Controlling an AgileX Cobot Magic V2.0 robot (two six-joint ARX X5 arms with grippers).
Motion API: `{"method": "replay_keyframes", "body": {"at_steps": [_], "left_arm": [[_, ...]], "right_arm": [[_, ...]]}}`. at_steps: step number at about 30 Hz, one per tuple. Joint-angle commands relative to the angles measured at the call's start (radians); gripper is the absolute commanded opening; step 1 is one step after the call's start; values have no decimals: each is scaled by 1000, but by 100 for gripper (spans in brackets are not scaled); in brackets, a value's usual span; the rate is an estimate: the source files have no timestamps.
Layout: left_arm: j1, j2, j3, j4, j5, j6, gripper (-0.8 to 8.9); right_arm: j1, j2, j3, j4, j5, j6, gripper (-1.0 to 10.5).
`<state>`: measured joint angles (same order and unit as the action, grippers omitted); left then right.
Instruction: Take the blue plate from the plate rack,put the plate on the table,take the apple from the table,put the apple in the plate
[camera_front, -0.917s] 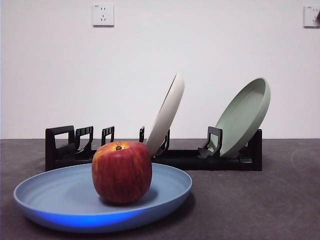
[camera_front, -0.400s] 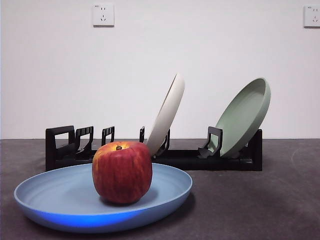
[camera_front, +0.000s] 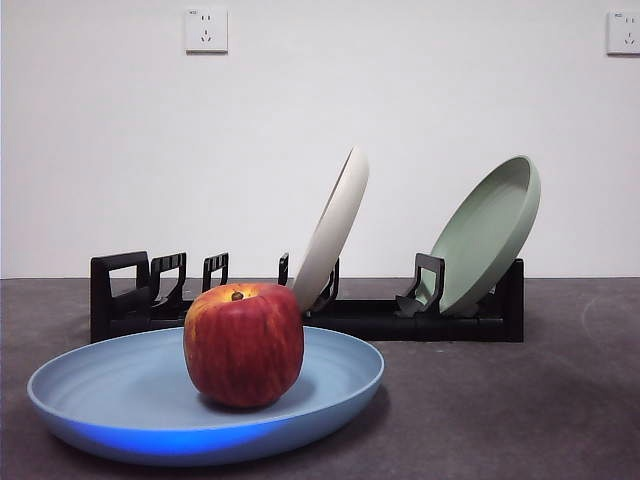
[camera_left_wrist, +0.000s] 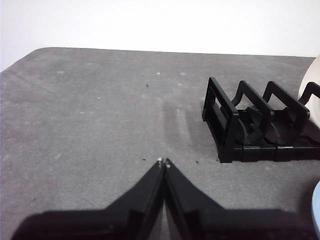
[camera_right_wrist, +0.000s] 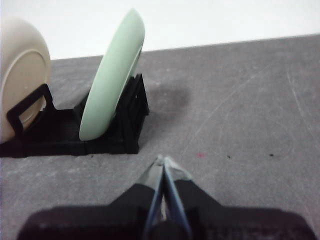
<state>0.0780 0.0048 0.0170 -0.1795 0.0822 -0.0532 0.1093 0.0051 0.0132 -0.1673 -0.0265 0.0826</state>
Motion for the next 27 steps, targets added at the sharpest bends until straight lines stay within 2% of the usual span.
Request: {"method": "replay_keyframes", "body": {"at_steps": [1, 5, 27], "left_arm": [[2, -3, -14, 4, -1, -6, -1], [2, -3, -14, 4, -1, -6, -1], [2, -3, -14, 4, -1, -6, -1]], "right_arm": [[-2, 0, -8, -16, -11, 13, -11], [-2, 15, -8, -14, -24, 43, -11], [-2, 27, -8, -13, -19, 43, -11]]}}
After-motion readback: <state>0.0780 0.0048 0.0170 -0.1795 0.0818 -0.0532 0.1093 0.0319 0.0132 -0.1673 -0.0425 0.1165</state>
